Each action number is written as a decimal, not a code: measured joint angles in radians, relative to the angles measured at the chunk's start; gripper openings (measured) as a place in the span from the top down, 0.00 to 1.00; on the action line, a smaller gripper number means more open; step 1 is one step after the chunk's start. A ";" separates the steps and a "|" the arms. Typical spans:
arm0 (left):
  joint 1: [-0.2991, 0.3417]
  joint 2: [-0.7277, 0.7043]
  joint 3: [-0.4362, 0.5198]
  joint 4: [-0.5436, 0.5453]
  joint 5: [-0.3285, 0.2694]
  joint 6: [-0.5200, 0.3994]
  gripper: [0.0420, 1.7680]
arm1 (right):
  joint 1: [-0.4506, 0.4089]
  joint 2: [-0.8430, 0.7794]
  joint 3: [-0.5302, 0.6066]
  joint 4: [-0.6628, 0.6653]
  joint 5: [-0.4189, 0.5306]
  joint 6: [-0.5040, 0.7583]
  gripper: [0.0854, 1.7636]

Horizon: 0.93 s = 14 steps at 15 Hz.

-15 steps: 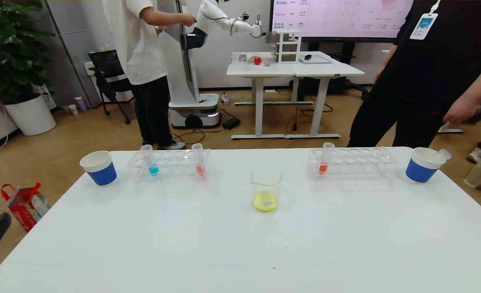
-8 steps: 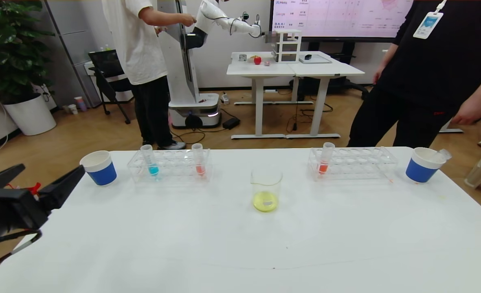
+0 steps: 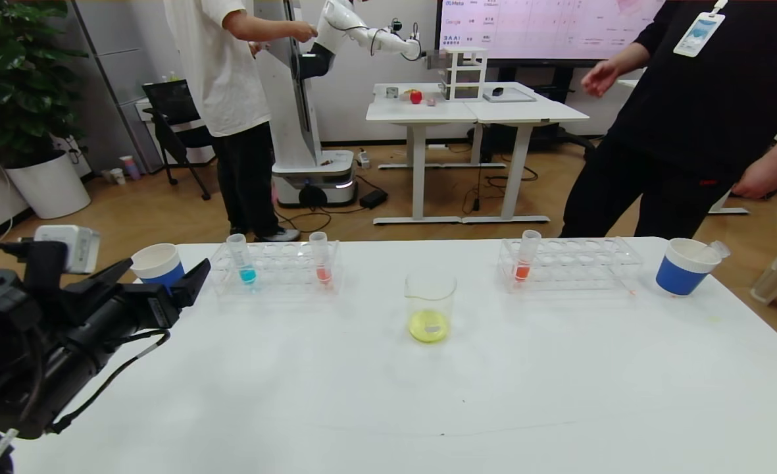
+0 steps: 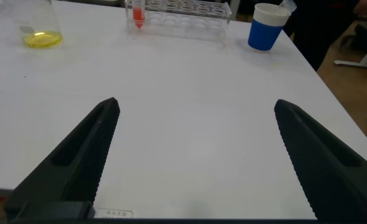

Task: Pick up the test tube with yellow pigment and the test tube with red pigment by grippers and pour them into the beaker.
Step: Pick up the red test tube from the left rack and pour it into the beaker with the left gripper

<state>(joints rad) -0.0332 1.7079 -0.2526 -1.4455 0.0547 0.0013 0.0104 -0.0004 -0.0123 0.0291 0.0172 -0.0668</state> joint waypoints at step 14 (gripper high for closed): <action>-0.338 0.357 -0.260 -0.111 0.308 -0.055 0.01 | 0.000 0.000 0.000 0.000 0.000 0.000 0.02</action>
<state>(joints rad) -0.3709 2.0653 -0.5128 -1.5562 0.3626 -0.0534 0.0104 -0.0004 -0.0123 0.0291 0.0168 -0.0668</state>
